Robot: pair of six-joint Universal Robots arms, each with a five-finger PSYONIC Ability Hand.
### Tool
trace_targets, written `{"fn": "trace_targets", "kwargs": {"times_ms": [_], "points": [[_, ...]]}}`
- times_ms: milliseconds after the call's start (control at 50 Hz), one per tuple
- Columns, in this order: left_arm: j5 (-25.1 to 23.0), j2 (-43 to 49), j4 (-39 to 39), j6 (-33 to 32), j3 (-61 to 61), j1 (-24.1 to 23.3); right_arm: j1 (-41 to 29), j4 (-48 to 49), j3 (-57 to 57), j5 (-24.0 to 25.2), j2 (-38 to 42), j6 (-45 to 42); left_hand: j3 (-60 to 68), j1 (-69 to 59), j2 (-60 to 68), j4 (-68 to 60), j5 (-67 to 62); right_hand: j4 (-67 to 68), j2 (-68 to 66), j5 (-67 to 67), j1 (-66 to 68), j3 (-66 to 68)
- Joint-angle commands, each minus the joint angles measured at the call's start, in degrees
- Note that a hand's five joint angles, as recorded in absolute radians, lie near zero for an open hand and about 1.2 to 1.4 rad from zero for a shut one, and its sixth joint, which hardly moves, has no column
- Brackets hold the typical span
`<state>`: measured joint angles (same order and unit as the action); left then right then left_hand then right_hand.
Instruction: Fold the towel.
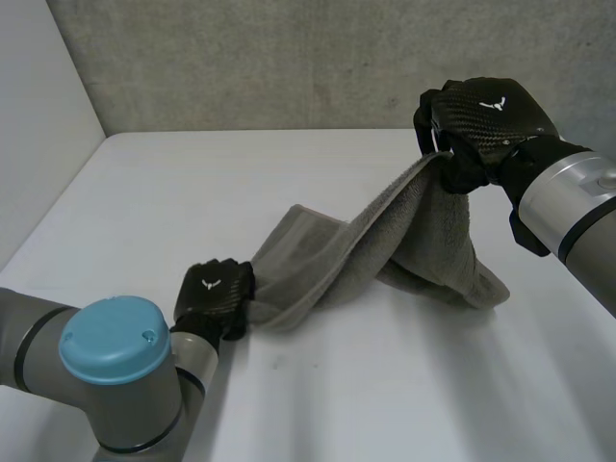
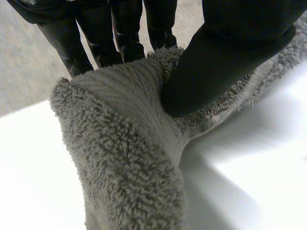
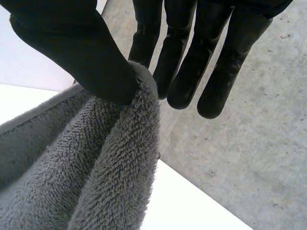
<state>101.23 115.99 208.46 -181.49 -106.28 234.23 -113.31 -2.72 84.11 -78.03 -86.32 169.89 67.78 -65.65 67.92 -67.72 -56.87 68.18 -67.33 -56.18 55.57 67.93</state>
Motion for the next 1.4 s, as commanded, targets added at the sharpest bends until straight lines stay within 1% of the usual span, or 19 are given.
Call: {"fn": "trace_targets", "kwargs": {"times_ms": [20,140,200,300,400,460,500,620,720,900,980,1000,1020,1040,1100,1200,1280,1360,1400], "points": [[-0.3,1.3,3.3,-6.8,-0.2,0.8,1.1,-0.1,0.0,0.0,-0.4,-0.1,12.2,-14.4,12.1,-12.3,-13.1,11.8,-12.7,-13.8,24.4,12.1],[-0.5,-2.9,2.4,-7.2,-0.5,1.3,2.4,-0.9,0.0,0.4,-1.6,-0.8,12.2,-14.4,12.1,-12.3,-13.1,11.8,-12.7,-13.8,24.4,12.1],[-1.0,-9.5,-0.1,-7.2,-1.5,1.9,2.5,-1.5,0.1,0.3,-1.9,-1.1,12.2,-14.4,12.1,-12.3,-13.1,11.8,-12.7,-13.8,24.4,12.1],[-6.0,-15.9,-9.3,-7.1,-1.7,2.6,4.7,-6.8,3.6,1.3,-3.3,-8.2,12.2,-14.4,12.1,-12.3,-13.1,11.8,-12.7,-13.8,24.4,12.1],[-14.0,-21.8,-23.9,-7.7,-0.6,9.8,6.5,-11.1,7.6,2.7,-2.3,-17.6,12.2,-14.4,12.1,-12.3,-13.1,11.8,-12.7,-13.8,24.4,12.1],[-16.0,-22.1,-26.8,-8.4,0.0,11.7,6.5,-12.6,9.7,3.3,1.4,-22.2,12.2,-14.4,12.1,-12.3,-13.1,11.8,-12.7,-13.8,24.4,12.1],[-19.7,-21.8,-30.5,-11.0,1.9,14.4,6.3,-13.4,9.8,2.8,4.3,-23.9,12.2,-14.4,12.1,-12.3,-13.1,11.8,-12.7,-13.8,24.4,12.1],[-21.6,-14.4,-33.1,-19.0,7.8,16.5,5.8,-14.1,7.5,2.0,12.7,-27.5,12.2,-14.4,12.1,-12.3,-13.1,11.8,-12.7,-13.8,24.4,12.1],[-21.5,-6.3,-33.0,-25.0,15.5,17.1,5.5,-13.6,-0.2,1.4,18.0,-27.6,12.2,-14.4,12.1,-12.3,-13.1,11.8,-12.7,-13.8,24.4,12.1],[-20.7,3.0,-29.5,-24.1,39.6,16.2,2.0,-5.1,-19.6,-4.4,24.4,-24.5,12.2,-14.4,12.1,-12.3,-13.1,11.8,-12.7,-13.8,24.4,12.1],[-18.8,4.4,-19.3,-18.9,55.1,16.0,0.9,11.0,-28.5,-8.4,24.4,-24.1,12.2,-14.4,12.1,-12.3,-13.1,11.8,-12.7,-13.8,24.4,12.1],[-18.8,4.4,-19.2,-18.9,55.1,16.0,0.7,17.2,-29.8,-9.2,23.8,-24.1,12.2,-14.4,12.1,-12.3,-13.1,11.8,-12.7,-13.8,24.4,12.1],[-17.5,4.2,-15.2,-16.7,59.0,16.0,0.7,17.2,-29.8,-9.2,23.7,-24.1,12.2,-14.4,12.1,-12.3,-13.1,11.8,-12.7,-13.8,24.4,12.1],[-15.9,3.9,-11.3,-14.9,61.5,16.0,0.7,23.3,-30.0,-9.6,22.6,-24.2,12.2,-14.4,12.1,-12.3,-13.1,11.8,-12.7,-13.8,24.4,12.1],[-13.3,2.9,-5.4,-12.8,63.7,16.1,0.6,31.6,-29.1,-10.0,19.9,-24.0,12.2,-14.4,12.1,-12.3,-13.1,11.8,-12.7,-13.8,24.4,12.1],[-12.2,0.9,-4.6,-12.5,61.4,15.9,0.0,31.5,-24.3,-9.3,17.6,-23.6,12.2,-14.4,12.1,-12.3,-13.1,11.8,-12.7,-13.8,24.4,12.1],[-11.9,-2.9,-8.1,-12.2,47.9,16.4,0.0,30.8,-17.8,-8.8,16.6,-21.9,12.2,-14.4,12.1,-12.3,-13.1,11.8,-12.7,-13.8,24.4,12.1],[-11.9,-5.2,-8.9,-12.0,37.0,17.2,0.2,28.2,-4.4,-4.4,13.5,-18.9,12.2,-14.4,12.1,-12.3,-13.1,11.8,-12.7,-13.8,24.4,12.1],[-12.5,-6.8,-8.2,-12.3,25.6,18.1,0.2,27.1,0.1,-2.4,12.5,-18.5,12.2,-14.4,12.1,-12.3,-13.1,11.8,-12.7,-13.8,24.4,12.1]]}}
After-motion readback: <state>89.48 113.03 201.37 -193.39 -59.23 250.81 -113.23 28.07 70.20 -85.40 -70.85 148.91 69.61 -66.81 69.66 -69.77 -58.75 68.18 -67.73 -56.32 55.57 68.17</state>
